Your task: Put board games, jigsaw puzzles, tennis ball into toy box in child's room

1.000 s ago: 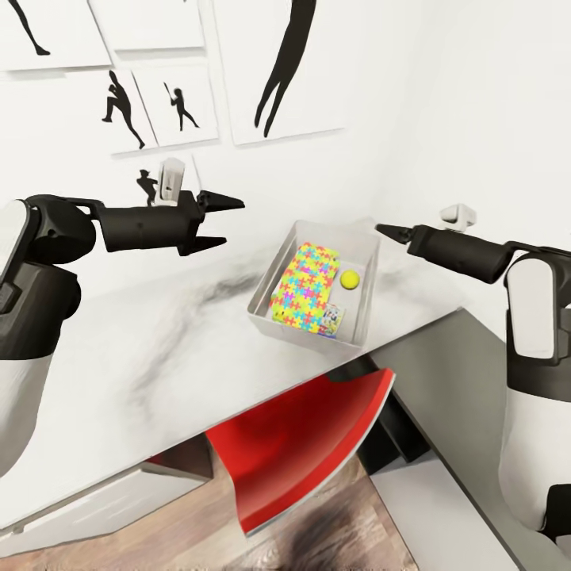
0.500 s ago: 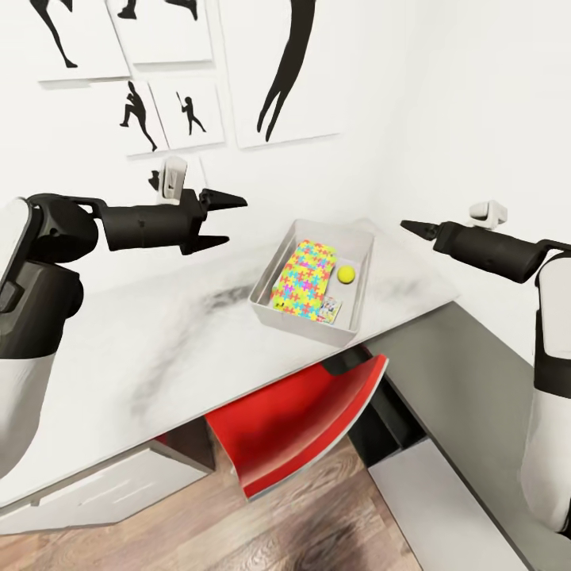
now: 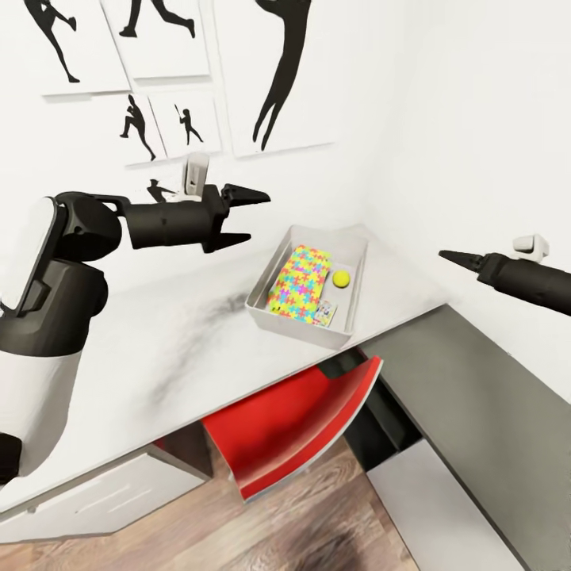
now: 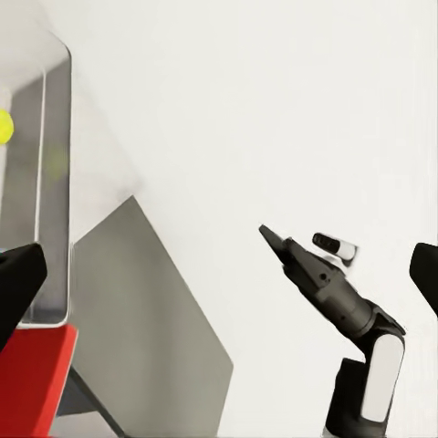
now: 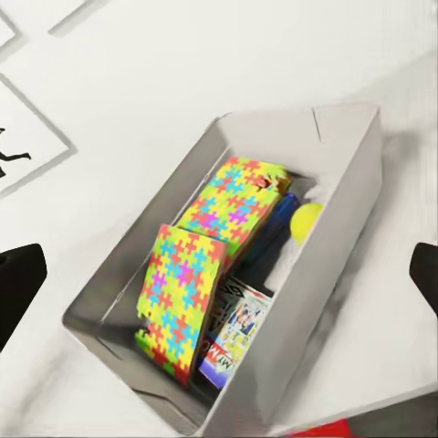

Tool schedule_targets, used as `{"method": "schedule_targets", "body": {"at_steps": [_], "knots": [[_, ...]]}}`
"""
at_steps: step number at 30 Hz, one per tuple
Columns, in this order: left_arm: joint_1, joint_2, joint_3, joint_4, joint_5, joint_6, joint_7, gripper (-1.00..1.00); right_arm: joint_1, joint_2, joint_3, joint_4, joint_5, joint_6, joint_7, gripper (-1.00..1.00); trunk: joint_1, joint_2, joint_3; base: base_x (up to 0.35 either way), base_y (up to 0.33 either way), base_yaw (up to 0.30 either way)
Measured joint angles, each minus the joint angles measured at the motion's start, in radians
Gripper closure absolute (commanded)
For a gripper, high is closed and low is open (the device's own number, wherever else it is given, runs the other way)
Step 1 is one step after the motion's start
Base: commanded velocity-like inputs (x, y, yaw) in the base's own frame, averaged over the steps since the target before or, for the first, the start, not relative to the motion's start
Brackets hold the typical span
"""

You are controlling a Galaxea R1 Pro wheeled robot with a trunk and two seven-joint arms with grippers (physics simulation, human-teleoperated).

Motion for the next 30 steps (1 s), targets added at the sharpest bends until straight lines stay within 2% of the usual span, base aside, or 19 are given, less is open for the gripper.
{"method": "schedule_targets", "body": {"at_steps": [2, 3, 5, 6, 10, 11, 14, 15, 18, 19, 22, 23, 27, 28, 30], "knots": [[-0.002, -0.028, -0.001, 0.000, -0.016, 0.000, 0.001, -1.00, 0.050, -0.038, -0.033, 0.000, -0.018, 0.000, 0.000, -1.00, 0.000, 0.000, 0.003, -0.002, 0.000, -0.134], [-0.002, -0.029, -0.001, 0.000, -0.017, 0.000, 0.001, -1.00, 0.051, -0.038, -0.034, 0.000, -0.021, 0.000, 0.000, -1.00, 0.000, 0.000, 0.005, -0.002, 0.000, -0.142], [-0.004, -0.061, -0.002, 0.000, -0.040, 0.000, 0.002, -1.00, 0.111, -0.068, -0.075, 0.001, -0.029, 0.000, 0.000, -1.00, 0.000, 0.000, 0.008, -0.001, 0.000, -0.150], [-0.004, -0.062, -0.002, 0.000, -0.041, 0.001, 0.001, -1.00, 0.112, -0.069, -0.076, 0.001, -0.032, 0.000, 0.000, -1.00, 0.000, 0.000, 0.010, -0.001, 0.000, -0.156], [-0.009, -0.142, -0.013, 0.000, -0.093, 0.001, 0.002, -1.00, 0.251, -0.106, -0.188, 0.001, -0.042, 0.000, 0.002, -1.00, 0.000, 0.000, 0.016, -0.001, 0.000, -0.166], [-0.009, -0.142, -0.013, 0.000, -0.095, 0.001, 0.002, -1.00, 0.253, -0.106, -0.189, 0.001, -0.046, 0.000, 0.002, -1.00, 0.000, 0.000, 0.017, 0.000, 0.000, -0.172], [-0.011, -0.207, -0.041, 0.000, -0.140, 0.000, 0.003, -1.00, 0.358, -0.118, -0.263, 0.001, -0.047, 0.000, 0.008, -1.00, 0.000, 0.000, 0.022, 0.000, 0.000, -0.175], [-0.011, -0.207, -0.042, 0.000, -0.142, 0.001, 0.003, -1.00, 0.359, -0.118, -0.263, 0.001, -0.050, 0.000, 0.009, -1.00, 0.000, 0.000, 0.024, 0.000, 0.000, -0.177], [-0.013, -0.271, -0.078, 0.004, -0.196, -0.003, 0.001, -1.00, 0.454, -0.121, -0.318, 0.001, -0.048, 0.000, 0.041, -1.00, 0.000, 0.000, 0.028, 0.000, 0.000, -0.179], [-0.013, -0.272, -0.078, 0.004, -0.198, -0.002, 0.001, -1.00, 0.455, -0.121, -0.318, 0.001, -0.050, 0.000, 0.041, -1.00, 0.000, 0.000, 0.030, 0.000, 0.000, -0.180], [-0.010, -0.330, -0.115, 0.011, -0.263, -0.009, -0.003, -1.00, 0.525, -0.126, -0.371, 0.003, -0.045, 0.000, 0.087, -1.00, 0.000, 0.000, 0.034, 0.000, 0.000, -0.181], [-0.010, -0.330, -0.116, 0.011, -0.265, -0.009, -0.003, -1.00, 0.526, -0.126, -0.371, 0.003, -0.046, 0.000, 0.088, -1.00, 0.000, 0.000, 0.036, 0.000, 0.000, -0.181], [0.006, -0.376, -0.197, 0.026, -0.364, -0.036, -0.012, -1.00, 0.576, -0.127, -0.453, 0.003, -0.044, 0.000, 0.141, -1.00, 0.000, 0.000, 0.042, 0.000, 0.000, -0.182], [0.006, -0.377, -0.198, 0.026, -0.366, -0.036, -0.012, -1.00, 0.576, -0.127, -0.454, 0.003, -0.045, 0.000, 0.142, -1.00, 0.000, 0.000, 0.044, 0.000, 0.000, -0.182], [0.021, -0.388, -0.239, 0.029, -0.399, -0.068, -0.021, -1.00, 0.593, -0.128, -0.483, 0.003, -0.042, 0.000, 0.169, -1.00, 0.000, 0.000, 0.047, 0.000, 0.000, -0.182]]}}
